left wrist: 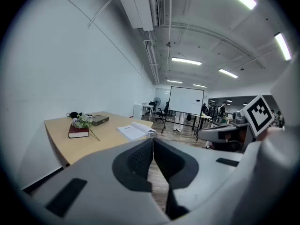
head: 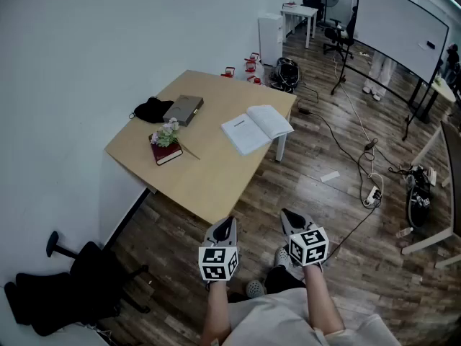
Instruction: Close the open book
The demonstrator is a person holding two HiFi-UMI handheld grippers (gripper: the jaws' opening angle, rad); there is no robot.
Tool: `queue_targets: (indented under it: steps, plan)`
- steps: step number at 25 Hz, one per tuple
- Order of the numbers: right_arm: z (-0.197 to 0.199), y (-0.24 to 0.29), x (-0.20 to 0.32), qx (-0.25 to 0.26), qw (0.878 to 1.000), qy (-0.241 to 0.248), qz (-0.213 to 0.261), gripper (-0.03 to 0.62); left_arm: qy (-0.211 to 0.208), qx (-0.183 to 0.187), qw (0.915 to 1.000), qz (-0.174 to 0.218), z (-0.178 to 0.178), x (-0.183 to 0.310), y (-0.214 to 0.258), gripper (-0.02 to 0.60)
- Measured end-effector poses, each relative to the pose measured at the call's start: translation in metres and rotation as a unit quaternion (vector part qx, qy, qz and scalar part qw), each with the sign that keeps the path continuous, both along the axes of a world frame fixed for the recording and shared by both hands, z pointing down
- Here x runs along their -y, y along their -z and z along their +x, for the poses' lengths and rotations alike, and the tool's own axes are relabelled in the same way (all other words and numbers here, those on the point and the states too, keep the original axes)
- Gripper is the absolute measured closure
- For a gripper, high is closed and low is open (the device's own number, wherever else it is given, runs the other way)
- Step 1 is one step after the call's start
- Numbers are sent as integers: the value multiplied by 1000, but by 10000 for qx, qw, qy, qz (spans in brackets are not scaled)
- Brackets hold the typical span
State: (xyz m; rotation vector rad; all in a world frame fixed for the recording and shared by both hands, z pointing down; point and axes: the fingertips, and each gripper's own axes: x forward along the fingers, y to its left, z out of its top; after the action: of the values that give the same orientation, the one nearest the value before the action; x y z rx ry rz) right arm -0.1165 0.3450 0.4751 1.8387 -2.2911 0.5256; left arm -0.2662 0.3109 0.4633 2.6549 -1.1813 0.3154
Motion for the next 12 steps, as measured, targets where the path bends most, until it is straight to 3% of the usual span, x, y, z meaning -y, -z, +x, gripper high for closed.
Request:
queue_targets:
  steps: [12]
  plan:
    - [13,0,-4,127,9998,-174,38,587,-115,29,9999,108,15,4,0,558]
